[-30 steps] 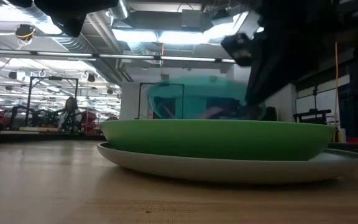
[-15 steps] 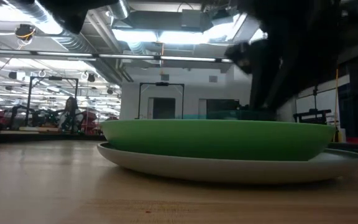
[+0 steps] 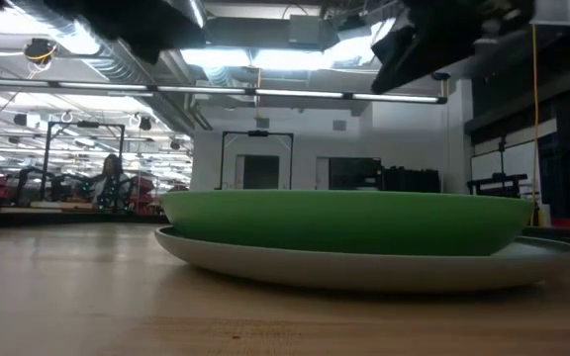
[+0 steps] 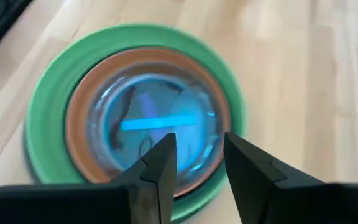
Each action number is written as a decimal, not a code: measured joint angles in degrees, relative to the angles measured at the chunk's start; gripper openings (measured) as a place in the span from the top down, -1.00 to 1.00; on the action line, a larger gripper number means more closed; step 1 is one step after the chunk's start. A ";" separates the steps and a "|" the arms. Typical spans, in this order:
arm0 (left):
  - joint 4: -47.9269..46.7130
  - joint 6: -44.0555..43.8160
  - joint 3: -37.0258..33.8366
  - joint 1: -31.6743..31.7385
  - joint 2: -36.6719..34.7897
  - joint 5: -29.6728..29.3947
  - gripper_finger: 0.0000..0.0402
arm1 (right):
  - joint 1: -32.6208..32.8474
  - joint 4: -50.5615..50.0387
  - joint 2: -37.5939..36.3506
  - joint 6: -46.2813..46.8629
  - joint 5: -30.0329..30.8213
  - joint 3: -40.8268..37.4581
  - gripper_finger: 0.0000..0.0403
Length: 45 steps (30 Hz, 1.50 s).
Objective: Stack plastic plates
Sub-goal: Return to Home Position
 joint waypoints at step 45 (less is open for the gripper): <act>3.52 1.81 -33.74 27.32 -49.71 13.70 0.54 | -18.54 34.24 -52.40 16.09 9.78 -50.31 0.99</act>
